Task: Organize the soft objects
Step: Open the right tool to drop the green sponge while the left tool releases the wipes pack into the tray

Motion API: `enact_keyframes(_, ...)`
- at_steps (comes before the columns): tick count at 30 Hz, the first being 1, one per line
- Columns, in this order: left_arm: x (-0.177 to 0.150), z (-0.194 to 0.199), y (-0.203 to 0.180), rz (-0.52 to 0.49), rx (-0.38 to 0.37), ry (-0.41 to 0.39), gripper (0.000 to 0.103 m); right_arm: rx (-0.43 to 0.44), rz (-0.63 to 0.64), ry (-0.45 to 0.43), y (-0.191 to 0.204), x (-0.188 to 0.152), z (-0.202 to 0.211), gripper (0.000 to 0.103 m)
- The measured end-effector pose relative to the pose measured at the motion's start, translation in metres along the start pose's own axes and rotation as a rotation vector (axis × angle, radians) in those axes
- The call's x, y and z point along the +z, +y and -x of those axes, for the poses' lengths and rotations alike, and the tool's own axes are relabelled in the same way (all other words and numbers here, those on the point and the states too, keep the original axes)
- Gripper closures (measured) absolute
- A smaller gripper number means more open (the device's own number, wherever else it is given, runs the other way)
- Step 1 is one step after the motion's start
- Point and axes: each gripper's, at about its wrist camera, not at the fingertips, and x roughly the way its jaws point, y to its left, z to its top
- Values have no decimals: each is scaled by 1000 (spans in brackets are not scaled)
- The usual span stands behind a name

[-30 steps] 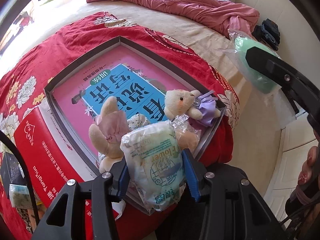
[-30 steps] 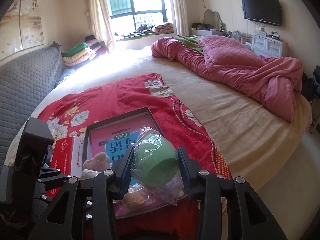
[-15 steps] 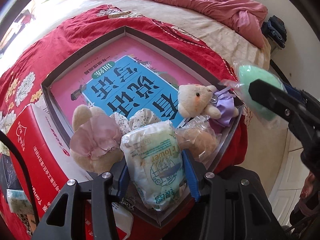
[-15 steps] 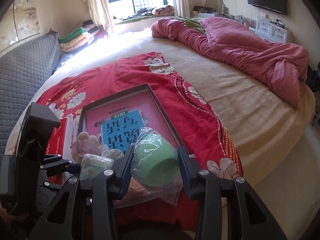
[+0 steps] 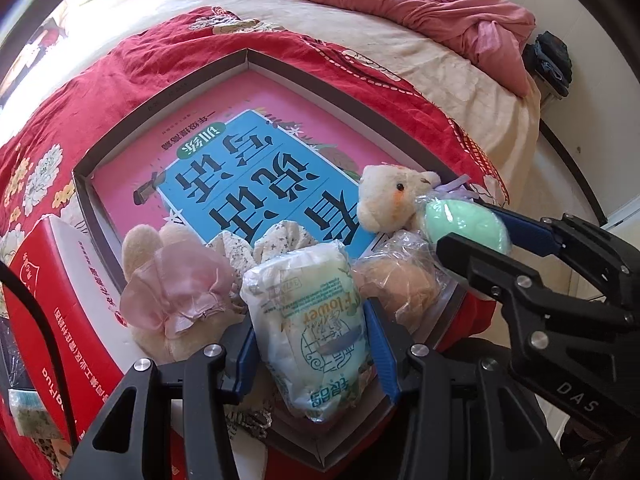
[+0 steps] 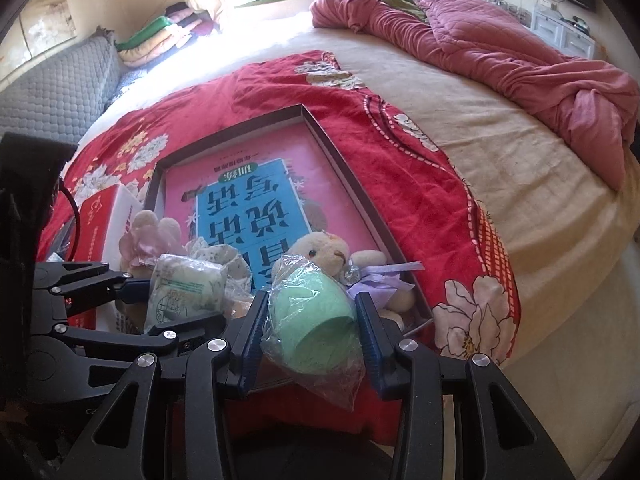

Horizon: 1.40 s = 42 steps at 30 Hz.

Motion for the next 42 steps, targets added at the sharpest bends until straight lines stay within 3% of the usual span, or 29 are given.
enact_keyframes(27, -3, -7, -3, -41, -44, 20, 55, 54, -69, -72, -15, 12, -26, 58)
enact_keyframes(34, -7, -8, -10, -60, -54, 34, 55, 67, -86, -99, -16, 8, -16, 46)
enact_keyframes(42, -10, -7, -13, -71, -54, 32, 55, 40, -86, -128, -16, 7, -2, 43)
